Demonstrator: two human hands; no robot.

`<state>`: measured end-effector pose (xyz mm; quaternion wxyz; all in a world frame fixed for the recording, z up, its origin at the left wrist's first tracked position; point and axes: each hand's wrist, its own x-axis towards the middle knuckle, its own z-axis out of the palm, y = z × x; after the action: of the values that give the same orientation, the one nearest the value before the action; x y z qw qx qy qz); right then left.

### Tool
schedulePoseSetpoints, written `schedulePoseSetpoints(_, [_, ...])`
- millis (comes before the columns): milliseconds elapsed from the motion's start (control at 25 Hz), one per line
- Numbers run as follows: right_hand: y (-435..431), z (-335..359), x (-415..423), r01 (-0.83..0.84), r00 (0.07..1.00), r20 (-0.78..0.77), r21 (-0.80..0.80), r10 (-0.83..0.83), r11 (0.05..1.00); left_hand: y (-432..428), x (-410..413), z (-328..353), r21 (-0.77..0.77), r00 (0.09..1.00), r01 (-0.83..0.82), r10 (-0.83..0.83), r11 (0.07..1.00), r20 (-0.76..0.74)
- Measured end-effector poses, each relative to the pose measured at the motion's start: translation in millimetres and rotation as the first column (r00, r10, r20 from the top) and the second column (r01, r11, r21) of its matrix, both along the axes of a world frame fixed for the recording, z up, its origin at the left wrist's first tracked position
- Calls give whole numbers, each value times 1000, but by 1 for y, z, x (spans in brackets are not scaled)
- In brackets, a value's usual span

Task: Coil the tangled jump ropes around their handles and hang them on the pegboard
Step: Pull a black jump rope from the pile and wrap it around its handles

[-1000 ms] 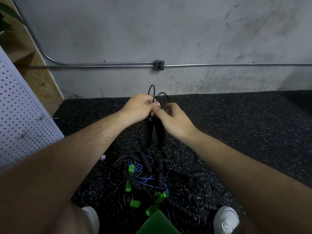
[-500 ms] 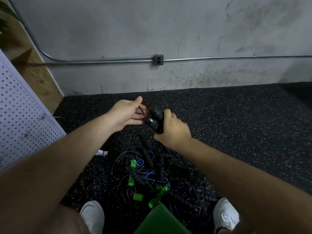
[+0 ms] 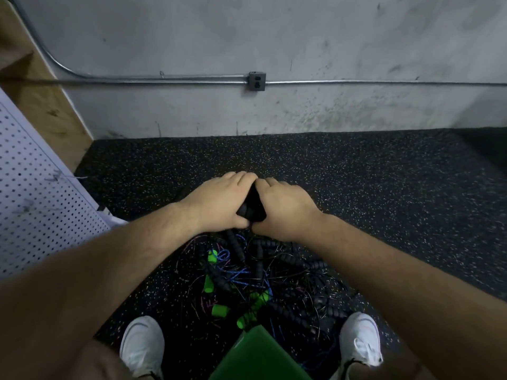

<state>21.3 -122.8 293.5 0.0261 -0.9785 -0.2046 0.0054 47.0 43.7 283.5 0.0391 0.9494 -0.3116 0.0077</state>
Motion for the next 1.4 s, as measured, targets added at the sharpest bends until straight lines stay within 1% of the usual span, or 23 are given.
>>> schedulePoseSetpoints(160, [-8,-3,8,112,994,2,60,-113,992,11,12,-2,-71,997,-70,68,995,-36])
schedulePoseSetpoints(280, [-13,-10,13,156,987,-57,183,-148,971,19,19,1,-80,990,-125,118,989,-82])
schedulePoseSetpoints(360, [-11,-12,15,182,982,-98,280,-160,943,17,21,2,-84,988,-129,121,988,-97])
schedulePoseSetpoints(520, [-13,-12,18,236,971,-54,348,-232,907,7,20,-1,-130,993,-102,93,986,-74])
schedulePoseSetpoints(600, [-18,-12,20,214,975,-20,376,-223,902,6,19,-4,-158,997,-66,70,985,19])
schedulePoseSetpoints(720, [-22,-8,20,161,983,20,394,-183,905,6,21,-5,-64,972,32,-16,997,235])
schedulePoseSetpoints(800, [-22,-5,21,138,984,50,398,-172,907,8,27,-2,-18,935,110,-97,994,340])
schedulePoseSetpoints(840, [-22,-4,20,123,984,61,432,-165,893,9,29,-1,-11,919,143,-129,990,374])
schedulePoseSetpoints(880, [-23,-5,22,122,985,48,497,-168,859,11,31,0,-7,911,160,-145,987,387])
schedulePoseSetpoints(960, [-28,-8,27,204,977,-86,663,-197,721,17,37,3,-14,918,145,-129,989,375])
schedulePoseSetpoints(1000, [-31,-12,31,266,964,-175,709,-202,653,22,39,4,-27,929,120,-103,992,355])
schedulePoseSetpoints(1040, [-33,-17,35,321,947,-255,704,-196,634,27,39,5,-41,941,90,-71,995,330])
schedulePoseSetpoints(1080, [-33,-23,38,353,931,-319,652,-180,671,31,39,5,-55,951,62,-42,997,307])
schedulePoseSetpoints(1120, [-29,-29,41,354,915,-375,575,-148,737,35,39,6,-66,960,35,-15,997,279])
schedulePoseSetpoints(1160, [-22,-36,42,329,904,-416,518,-103,790,38,39,8,-74,969,12,7,997,247])
schedulePoseSetpoints(1200, [-10,-42,43,295,894,-445,504,-49,812,39,38,8,-78,976,-10,27,997,217])
schedulePoseSetpoints(1240, [4,-48,43,268,884,-467,511,2,817,39,38,9,-83,981,-25,41,996,190])
schedulePoseSetpoints(1320, [36,-57,43,185,891,-444,549,96,815,37,38,9,-110,987,-36,53,993,153])
schedulePoseSetpoints(1360, [54,-60,44,140,900,-412,587,145,797,37,38,9,-132,989,-38,56,991,136])
schedulePoseSetpoints(1400, [70,-62,45,117,903,-385,648,191,752,37,39,10,-155,992,-42,60,987,115])
